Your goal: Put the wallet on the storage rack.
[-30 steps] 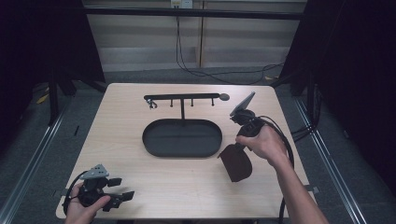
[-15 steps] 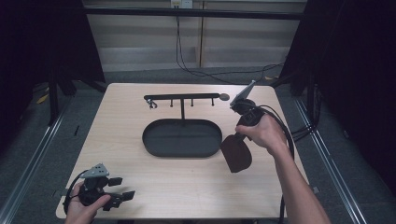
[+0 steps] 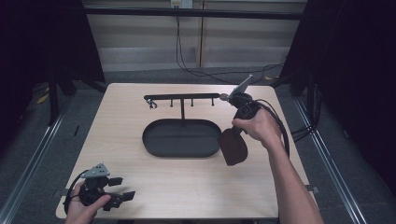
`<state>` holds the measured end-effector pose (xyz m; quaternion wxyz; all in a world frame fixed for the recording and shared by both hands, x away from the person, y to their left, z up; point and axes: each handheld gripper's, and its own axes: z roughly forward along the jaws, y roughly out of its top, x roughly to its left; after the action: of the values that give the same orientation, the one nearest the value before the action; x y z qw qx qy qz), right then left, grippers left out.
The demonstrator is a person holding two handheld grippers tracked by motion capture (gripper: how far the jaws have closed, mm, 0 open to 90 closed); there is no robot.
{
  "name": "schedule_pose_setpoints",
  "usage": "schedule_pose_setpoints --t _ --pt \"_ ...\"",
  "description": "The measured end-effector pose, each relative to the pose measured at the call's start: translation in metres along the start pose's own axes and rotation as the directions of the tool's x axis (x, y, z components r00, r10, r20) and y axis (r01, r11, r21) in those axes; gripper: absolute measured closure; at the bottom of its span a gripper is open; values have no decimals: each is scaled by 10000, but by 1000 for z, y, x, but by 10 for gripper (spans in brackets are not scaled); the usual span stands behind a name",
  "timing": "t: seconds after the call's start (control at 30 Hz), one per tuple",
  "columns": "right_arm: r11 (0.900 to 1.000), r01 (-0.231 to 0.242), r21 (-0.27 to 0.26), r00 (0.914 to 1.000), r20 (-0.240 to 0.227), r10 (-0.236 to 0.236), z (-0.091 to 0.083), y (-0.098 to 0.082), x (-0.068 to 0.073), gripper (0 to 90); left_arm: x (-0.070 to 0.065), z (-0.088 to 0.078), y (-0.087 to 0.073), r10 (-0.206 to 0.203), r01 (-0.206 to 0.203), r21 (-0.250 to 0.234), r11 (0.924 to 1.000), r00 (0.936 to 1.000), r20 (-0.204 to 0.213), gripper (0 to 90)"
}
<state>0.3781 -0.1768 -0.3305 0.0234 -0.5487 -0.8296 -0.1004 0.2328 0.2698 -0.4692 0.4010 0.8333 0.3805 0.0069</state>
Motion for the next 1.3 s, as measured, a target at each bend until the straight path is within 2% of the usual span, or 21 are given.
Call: schedule_pose_setpoints --t 0.1,0.33,0.67,0.97,1.1,1.3 --pt "9999 -104 -113 9999 116 105 -1 2 -1 839 -1 0 -1 50 -51 8 10000 10000 57 186" --pt "9988 -353 -346 9994 54 355 -3 7 -6 840 1 -1 0 -108 109 -119 9999 9999 98 163" --pt "9946 -648 -812 9979 -57 646 -10 21 -14 840 1 -3 -2 -19 23 -201 9998 9998 186 162" --pt "9840 -1023 -1462 9944 -414 972 -8 29 -18 841 0 -4 -2 23 -20 -173 9998 9998 186 163" --pt "9747 -1305 -1813 9891 -909 1155 -3 29 -22 842 0 -4 -2 29 -25 -177 9998 9998 194 164" --pt "9667 -1472 -2091 9841 -1294 1219 8 33 -22 843 0 -4 -2 6 -4 -169 9999 9999 158 163"
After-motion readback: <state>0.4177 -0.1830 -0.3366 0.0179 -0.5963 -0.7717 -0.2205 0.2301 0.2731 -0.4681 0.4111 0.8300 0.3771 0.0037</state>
